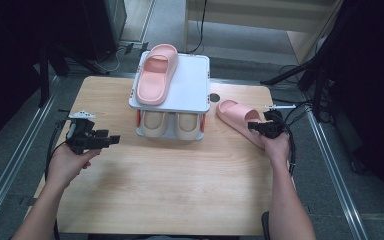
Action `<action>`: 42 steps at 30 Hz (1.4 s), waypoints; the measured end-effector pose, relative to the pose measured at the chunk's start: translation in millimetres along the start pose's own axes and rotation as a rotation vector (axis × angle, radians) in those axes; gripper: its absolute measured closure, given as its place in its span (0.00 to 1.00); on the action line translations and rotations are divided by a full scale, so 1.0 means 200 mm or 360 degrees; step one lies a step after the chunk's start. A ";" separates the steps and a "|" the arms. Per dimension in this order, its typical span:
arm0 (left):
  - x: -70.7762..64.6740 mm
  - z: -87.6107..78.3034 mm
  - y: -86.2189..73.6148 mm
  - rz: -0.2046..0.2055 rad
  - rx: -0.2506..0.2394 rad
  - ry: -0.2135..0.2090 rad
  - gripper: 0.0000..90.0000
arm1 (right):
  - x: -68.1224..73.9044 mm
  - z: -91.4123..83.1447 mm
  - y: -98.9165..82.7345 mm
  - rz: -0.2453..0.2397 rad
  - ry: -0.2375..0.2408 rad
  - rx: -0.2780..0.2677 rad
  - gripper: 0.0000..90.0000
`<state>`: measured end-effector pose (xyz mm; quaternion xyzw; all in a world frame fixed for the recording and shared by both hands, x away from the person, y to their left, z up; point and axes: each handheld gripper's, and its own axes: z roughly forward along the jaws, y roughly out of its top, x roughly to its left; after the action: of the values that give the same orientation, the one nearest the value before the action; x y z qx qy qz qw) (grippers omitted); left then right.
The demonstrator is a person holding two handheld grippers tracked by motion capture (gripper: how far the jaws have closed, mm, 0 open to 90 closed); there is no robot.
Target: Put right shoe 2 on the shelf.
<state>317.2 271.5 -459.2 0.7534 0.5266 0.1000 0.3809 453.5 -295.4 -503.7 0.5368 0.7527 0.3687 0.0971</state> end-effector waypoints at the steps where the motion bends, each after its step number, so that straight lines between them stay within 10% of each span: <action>1: 0.00 0.01 0.00 -0.0004 0.0007 0.0001 0.46 | 0.01 0.00 0.00 -0.0008 0.0003 0.0012 0.99; 31: 0.05 0.02 -0.03 -0.0051 0.0015 -0.0066 0.46 | 0.24 0.13 0.04 -0.0014 0.0048 0.0030 0.97; 42: 0.07 0.02 -0.03 -0.0068 0.0011 -0.0073 0.46 | 0.21 0.04 0.06 -0.0002 0.0032 -0.0059 0.90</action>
<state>320.5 282.2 -469.1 0.7453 0.5342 0.0728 0.3923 450.8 -253.4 -490.6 0.5308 0.7470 0.3878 0.0995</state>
